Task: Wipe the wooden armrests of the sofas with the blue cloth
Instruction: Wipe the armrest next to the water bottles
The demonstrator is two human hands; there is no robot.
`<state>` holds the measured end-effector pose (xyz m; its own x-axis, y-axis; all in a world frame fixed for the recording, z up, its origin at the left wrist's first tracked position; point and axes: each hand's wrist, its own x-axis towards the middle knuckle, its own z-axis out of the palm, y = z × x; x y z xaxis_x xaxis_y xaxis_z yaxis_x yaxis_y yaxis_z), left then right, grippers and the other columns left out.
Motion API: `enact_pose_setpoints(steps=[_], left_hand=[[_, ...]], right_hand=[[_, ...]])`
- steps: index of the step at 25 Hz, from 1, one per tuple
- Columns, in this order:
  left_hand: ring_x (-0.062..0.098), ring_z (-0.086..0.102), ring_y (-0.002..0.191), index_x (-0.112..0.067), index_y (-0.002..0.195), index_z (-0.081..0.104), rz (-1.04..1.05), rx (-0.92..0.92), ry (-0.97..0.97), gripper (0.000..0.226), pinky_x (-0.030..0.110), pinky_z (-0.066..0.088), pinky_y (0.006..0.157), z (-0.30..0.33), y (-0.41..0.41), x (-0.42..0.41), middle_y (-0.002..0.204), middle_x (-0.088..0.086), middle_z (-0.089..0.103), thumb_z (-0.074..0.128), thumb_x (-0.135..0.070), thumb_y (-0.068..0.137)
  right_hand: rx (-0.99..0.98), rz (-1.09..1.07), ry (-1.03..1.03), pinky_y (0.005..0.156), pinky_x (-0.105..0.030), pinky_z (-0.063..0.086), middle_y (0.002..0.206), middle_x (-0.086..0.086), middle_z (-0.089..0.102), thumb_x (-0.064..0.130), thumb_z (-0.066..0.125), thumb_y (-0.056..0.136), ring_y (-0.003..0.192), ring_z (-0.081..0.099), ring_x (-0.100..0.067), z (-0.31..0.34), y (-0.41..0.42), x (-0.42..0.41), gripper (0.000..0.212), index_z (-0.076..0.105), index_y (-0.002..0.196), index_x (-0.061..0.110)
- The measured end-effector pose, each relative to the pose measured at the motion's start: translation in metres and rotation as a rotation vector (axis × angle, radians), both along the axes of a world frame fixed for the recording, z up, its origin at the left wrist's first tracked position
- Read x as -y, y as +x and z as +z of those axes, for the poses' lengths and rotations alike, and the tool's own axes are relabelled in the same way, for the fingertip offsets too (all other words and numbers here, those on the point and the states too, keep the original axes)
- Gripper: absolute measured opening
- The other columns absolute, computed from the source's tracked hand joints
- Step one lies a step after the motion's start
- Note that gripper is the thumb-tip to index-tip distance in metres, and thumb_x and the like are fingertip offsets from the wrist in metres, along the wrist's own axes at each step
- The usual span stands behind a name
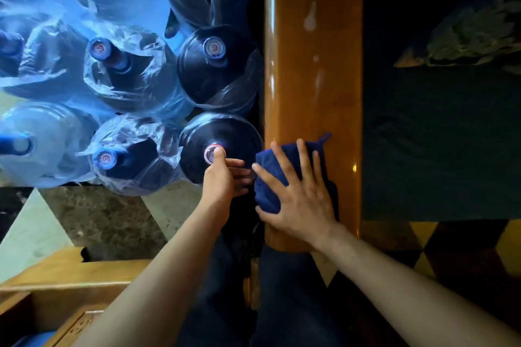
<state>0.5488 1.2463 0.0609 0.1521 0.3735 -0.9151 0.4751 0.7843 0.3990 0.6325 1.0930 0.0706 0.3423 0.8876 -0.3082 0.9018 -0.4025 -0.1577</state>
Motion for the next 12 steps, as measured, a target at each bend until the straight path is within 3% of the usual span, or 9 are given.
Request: enact_pose_setpoints(steps=[4, 7, 10, 12], left_hand=[[0.032, 0.068, 0.073, -0.006, 0.091, 0.066, 0.031, -0.026, 0.007, 0.063, 0.036, 0.052, 0.065, -0.003, -0.010, -0.001, 0.084, 0.018, 0.073, 0.024, -0.051, 0.106], [0.027, 0.068, 0.068, -0.008, 0.090, 0.066, 0.076, -0.043, 0.062, 0.063, 0.034, 0.051, 0.061, -0.007, -0.016, -0.008, 0.083, 0.015, 0.073, 0.024, -0.051, 0.106], [0.029, 0.066, 0.074, -0.009, 0.092, 0.065, 0.076, -0.072, 0.103, 0.059, 0.034, 0.047, 0.063, -0.006, -0.022, -0.010, 0.092, 0.017, 0.072, 0.025, -0.050, 0.105], [0.029, 0.065, 0.076, -0.010, 0.089, 0.066, 0.033, -0.076, 0.087, 0.060, 0.035, 0.045, 0.068, -0.007, -0.024, -0.005, 0.091, 0.016, 0.073, 0.025, -0.050, 0.105]], right_hand=[[0.117, -0.037, -0.068, 0.128, -0.065, 0.007, 0.177, -0.004, 0.016, 0.060, 0.060, 0.085, 0.161, 0.005, -0.047, -0.009, 0.050, -0.088, 0.077, 0.052, 0.155, 0.030], [0.172, -0.086, -0.144, 0.129, -0.064, 0.003, 0.171, -0.007, 0.032, 0.052, 0.062, 0.085, 0.160, 0.006, -0.047, -0.011, 0.074, -0.141, 0.061, 0.070, 0.134, 0.016], [0.134, 0.229, -0.203, 0.129, -0.062, 0.003, 0.137, -0.010, 0.068, 0.050, 0.056, 0.085, 0.155, 0.028, -0.045, -0.005, 0.029, -0.083, 0.057, 0.078, 0.121, 0.011], [0.026, 0.525, -0.262, 0.129, -0.058, 0.013, 0.117, -0.006, 0.075, 0.055, 0.063, 0.079, 0.140, 0.053, -0.039, 0.013, -0.025, -0.007, 0.053, 0.081, 0.111, 0.016]])
